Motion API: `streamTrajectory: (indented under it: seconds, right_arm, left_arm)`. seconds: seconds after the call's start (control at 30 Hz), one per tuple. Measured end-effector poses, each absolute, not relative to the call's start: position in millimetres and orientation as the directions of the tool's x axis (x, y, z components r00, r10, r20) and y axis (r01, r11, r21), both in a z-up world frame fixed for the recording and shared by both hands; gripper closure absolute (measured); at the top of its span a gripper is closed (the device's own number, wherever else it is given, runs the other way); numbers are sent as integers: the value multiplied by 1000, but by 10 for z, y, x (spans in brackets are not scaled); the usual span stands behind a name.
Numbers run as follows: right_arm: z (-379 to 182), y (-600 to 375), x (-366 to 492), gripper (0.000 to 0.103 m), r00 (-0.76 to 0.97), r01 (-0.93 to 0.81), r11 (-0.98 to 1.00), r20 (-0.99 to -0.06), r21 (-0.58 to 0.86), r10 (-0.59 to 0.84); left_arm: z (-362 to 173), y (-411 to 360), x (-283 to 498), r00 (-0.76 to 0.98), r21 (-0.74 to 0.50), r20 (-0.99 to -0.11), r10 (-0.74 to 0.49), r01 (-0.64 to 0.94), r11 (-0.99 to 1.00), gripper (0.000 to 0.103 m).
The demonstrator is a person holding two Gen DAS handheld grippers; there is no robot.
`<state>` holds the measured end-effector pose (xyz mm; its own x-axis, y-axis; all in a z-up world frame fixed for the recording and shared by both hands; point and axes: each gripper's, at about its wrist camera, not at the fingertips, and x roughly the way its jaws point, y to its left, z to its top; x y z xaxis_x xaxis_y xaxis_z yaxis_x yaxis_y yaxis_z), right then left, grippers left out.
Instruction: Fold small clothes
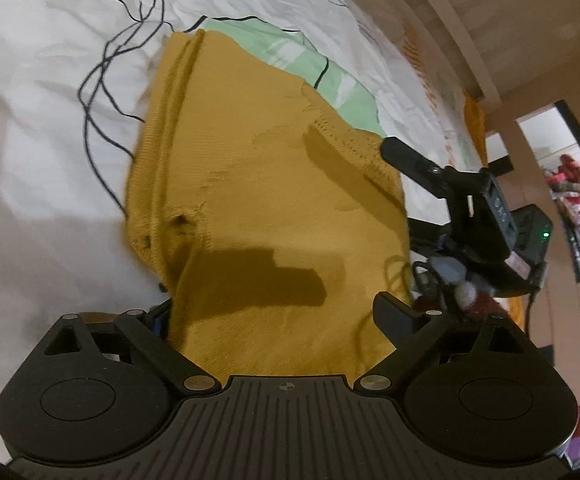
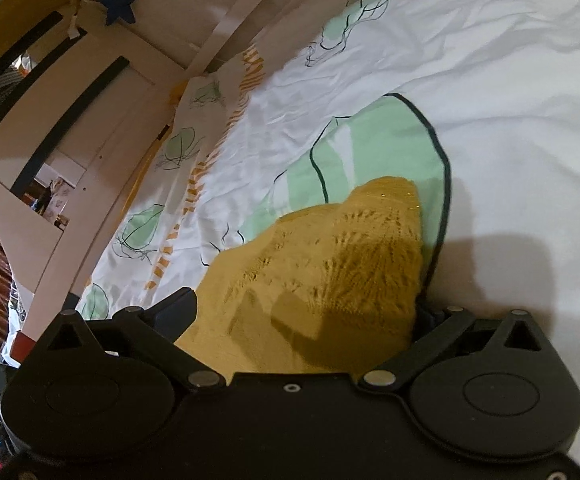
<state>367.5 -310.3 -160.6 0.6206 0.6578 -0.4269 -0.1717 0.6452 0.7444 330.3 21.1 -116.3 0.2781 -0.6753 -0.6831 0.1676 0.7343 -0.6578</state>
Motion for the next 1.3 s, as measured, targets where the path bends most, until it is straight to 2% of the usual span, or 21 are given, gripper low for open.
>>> streamTrajectory:
  seconds: [0.13, 0.2, 0.23, 0.27, 0.3, 0.33, 0.37, 0.43, 0.73, 1.03, 1.17, 1.3]
  right_arm:
    - [-1608, -3130, 3606, 0, 613, -199, 633, -409, 748, 676]
    - [-1634, -3191, 3554, 1, 602, -227, 604, -377, 764, 704]
    - [-1640, -3226, 3532, 3, 598, -232, 590, -365, 773, 713]
    - [-1640, -3254, 3521, 15, 596, -219, 581, -364, 784, 716]
    - [-1634, -3273, 3521, 29, 595, -191, 585, -382, 788, 708]
    - [-1636, -3288, 3529, 60, 584, -147, 601, -421, 786, 694]
    - [-1640, -3301, 3522, 65, 578, -124, 605, -438, 786, 688]
    - [-1569, -3302, 3447, 65, 588, -119, 618, -446, 777, 675]
    - [-1101, -3310, 2610, 66, 578, -69, 714, -555, 697, 598]
    - [-1015, -3478, 1513, 66, 542, -21, 719, -596, 695, 593]
    - [-1080, -3548, 1246, 63, 559, 10, 718, -599, 696, 573]
    - [-1085, -3574, 1098, 57, 604, 69, 805, -667, 590, 437]
  left_arm:
    - [-1143, 169, 3290, 270, -673, -671, -690, 168, 720, 12]
    - [-1140, 170, 3288, 252, -689, -662, -705, 166, 706, 19]
    - [-1145, 163, 3295, 244, -696, -657, -713, 165, 698, 29]
    - [-1159, 162, 3301, 232, -711, -648, -726, 159, 685, 48]
    - [-1184, 164, 3305, 218, -728, -637, -739, 144, 670, 59]
    - [-1225, 162, 3304, 198, -750, -624, -756, 120, 650, 77]
    - [-1251, 149, 3301, 188, -761, -616, -765, 108, 639, 76]
    - [-1234, 93, 3257, 177, -747, -628, -758, 135, 651, 76]
    - [-1063, -95, 2636, 86, -781, -581, -810, 223, 584, 76]
    - [-1030, -280, 1689, -5, -791, -570, -822, 275, 547, 76]
    - [-1103, -328, 1404, 6, -741, -627, -779, 302, 599, 76]
    - [-1231, -253, 1282, 78, -666, -701, -709, 284, 690, 75]
